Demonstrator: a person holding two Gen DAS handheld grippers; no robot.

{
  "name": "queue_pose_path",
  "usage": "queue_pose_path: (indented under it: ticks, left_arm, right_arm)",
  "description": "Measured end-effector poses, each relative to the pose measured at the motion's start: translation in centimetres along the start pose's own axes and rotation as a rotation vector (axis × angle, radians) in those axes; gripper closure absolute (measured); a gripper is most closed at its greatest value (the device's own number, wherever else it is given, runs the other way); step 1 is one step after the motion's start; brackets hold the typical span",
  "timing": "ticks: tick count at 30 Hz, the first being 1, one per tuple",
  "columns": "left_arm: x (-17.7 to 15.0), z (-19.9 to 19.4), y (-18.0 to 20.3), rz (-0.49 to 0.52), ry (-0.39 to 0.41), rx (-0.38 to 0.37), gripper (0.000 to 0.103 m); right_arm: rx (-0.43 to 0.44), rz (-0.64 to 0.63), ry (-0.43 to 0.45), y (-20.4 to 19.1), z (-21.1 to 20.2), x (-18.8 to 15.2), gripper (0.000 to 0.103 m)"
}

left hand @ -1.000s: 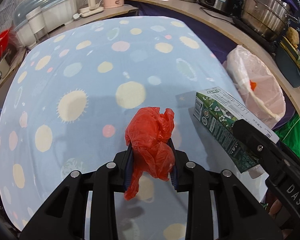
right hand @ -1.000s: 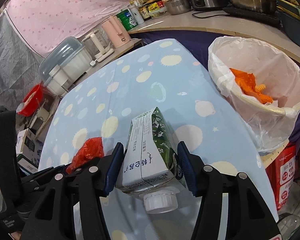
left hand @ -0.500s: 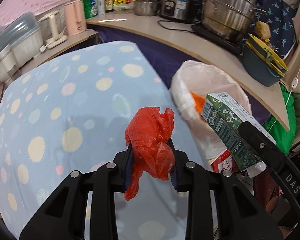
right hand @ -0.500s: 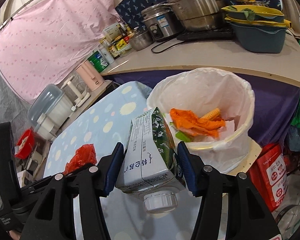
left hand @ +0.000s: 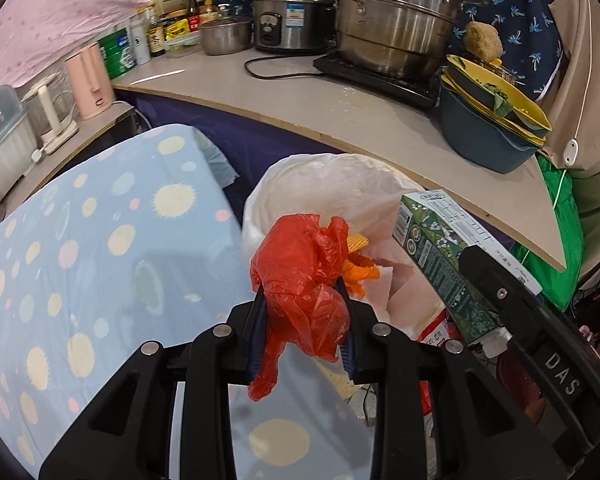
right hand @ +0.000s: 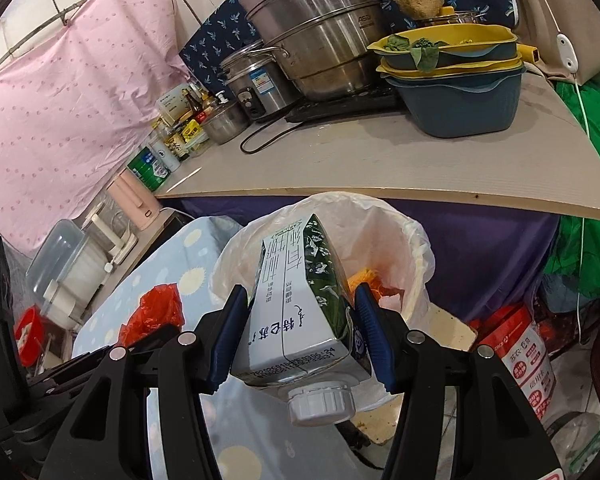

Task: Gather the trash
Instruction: 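Carry the drink carton and red bag over the white bin with both grippers, then open both grippers to drop the carton and red bag into the bin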

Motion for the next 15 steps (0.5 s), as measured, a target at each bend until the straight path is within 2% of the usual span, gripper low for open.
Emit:
queue_pose_path:
  ticks: [15]
  left_arm:
    - [2.1, 5.3, 1.5, 0.020, -0.046, 0.004, 0.074]
  right_arm:
    - [-0.046, -0.001, -0.035, 1.2, 4.6, 1.0, 0.049]
Point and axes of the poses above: each gripper's, at about its wrist camera, not at the fingertips, and z roughly the way its jaws point, y to its right, x to its top, the point moved 3 cm from there along z, roughly the way its jaws point, and after that the axes turned 4 degrees about y, right-handed, at the moved point
